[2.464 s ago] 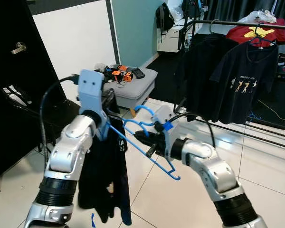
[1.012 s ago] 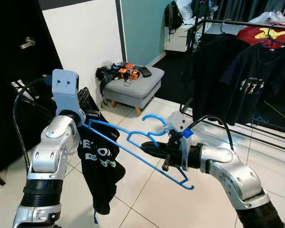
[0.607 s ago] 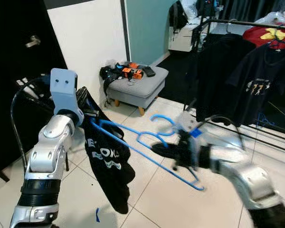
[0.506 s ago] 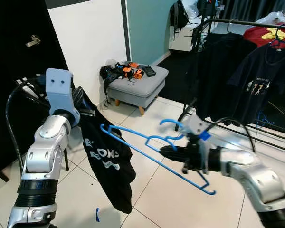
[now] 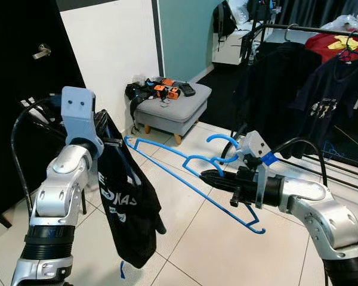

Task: Hang hanger

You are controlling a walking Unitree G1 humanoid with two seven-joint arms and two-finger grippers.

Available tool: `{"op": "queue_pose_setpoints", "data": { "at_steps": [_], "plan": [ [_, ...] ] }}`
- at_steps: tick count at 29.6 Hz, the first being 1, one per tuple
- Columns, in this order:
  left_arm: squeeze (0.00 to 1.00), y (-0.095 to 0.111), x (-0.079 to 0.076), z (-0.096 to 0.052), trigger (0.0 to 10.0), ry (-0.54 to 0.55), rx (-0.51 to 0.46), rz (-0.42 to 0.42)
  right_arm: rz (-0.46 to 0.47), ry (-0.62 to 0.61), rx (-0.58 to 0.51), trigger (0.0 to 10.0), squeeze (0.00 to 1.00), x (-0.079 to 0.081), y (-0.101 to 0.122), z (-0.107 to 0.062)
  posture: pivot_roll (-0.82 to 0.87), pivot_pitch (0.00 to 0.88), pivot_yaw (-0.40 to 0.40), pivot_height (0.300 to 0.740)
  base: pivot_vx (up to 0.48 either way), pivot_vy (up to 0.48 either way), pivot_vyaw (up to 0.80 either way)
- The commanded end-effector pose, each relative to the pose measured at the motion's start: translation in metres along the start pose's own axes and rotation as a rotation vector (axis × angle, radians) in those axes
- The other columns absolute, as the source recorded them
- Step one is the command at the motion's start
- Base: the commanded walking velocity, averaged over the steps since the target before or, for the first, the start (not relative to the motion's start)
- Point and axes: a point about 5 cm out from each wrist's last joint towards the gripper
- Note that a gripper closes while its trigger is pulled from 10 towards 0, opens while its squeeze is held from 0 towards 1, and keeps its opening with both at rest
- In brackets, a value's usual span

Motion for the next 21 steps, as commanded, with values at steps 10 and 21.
{"op": "queue_pose_setpoints", "data": {
  "at_steps": [10, 21],
  "plan": [
    [0.00, 0.007, -0.018, -0.003, 10.0, -0.037, -0.027, -0.078, -0.011, -0.085, 0.020, 10.0, 0.00, -0.010, 0.000, 0.021, -0.10, 0.000, 0.055, 0.736, 0.000, 0.000, 0.00],
    [0.00, 0.004, -0.027, -0.004, 10.0, -0.057, -0.020, -0.096, 0.003, -0.137, 0.017, 10.0, 0.00, -0.018, 0.001, 0.020, -0.10, 0.000, 0.055, 0.736, 0.000, 0.000, 0.00]
  ]
}}
Point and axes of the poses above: a point about 5 cm out from each wrist's last joint towards the gripper, its own z axis pointing out of the wrist towards the gripper, its own y axis along the axis of the wrist's last joint, x = y × z, and after that the axes turned 6 degrees about z, right-handed
